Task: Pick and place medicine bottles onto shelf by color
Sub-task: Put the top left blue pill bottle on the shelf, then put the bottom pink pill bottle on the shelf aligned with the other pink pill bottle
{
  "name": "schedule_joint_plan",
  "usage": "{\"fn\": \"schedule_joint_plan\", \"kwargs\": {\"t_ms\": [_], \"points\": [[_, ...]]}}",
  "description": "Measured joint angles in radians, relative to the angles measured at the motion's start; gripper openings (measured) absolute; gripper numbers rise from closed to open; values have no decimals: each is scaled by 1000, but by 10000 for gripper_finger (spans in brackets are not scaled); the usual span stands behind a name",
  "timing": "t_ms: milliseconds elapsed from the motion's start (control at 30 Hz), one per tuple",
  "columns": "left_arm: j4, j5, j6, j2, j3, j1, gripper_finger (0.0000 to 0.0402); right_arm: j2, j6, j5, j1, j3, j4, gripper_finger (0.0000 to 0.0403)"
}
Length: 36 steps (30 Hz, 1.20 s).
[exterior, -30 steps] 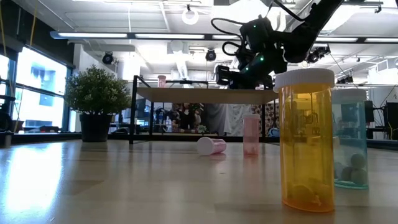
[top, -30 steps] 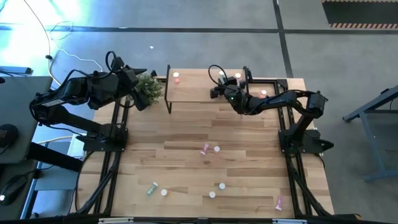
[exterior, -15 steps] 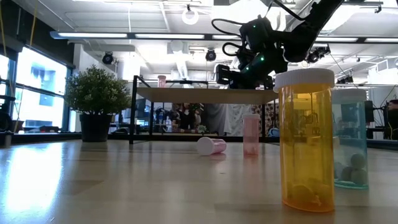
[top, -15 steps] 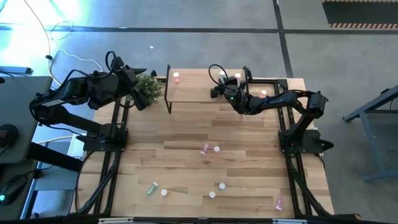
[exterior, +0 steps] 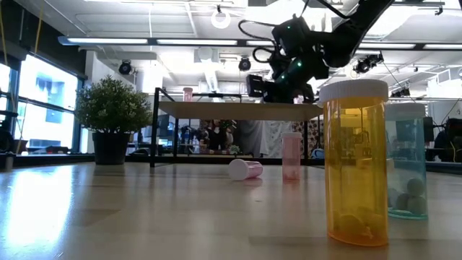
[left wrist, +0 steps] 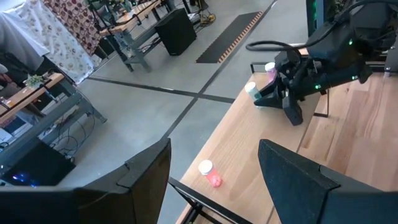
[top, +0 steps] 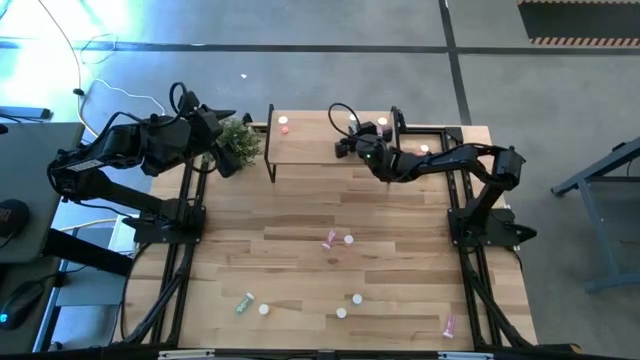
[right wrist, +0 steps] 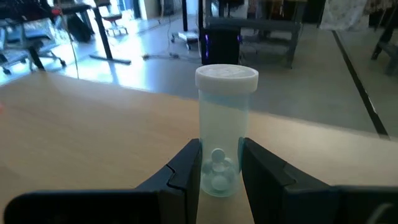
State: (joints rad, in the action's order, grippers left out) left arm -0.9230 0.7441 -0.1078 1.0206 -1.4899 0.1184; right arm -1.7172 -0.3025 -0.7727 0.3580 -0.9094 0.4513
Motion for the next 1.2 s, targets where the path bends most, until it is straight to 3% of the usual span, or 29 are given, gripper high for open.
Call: {"fn": "schedule_joint_plan", "kwargs": {"t_ms": [467, 867, 1200], "points": [[0, 0, 0, 0, 0, 0, 231, 4, -68, -11, -13, -9, -78, 88], [-1, -1, -1, 0, 0, 0, 231, 1, -113, 7, -21, -6, -87, 171], [-1, -1, -1, 0, 0, 0, 231, 3, -133, -14, -32, -6, -80, 167]]}}
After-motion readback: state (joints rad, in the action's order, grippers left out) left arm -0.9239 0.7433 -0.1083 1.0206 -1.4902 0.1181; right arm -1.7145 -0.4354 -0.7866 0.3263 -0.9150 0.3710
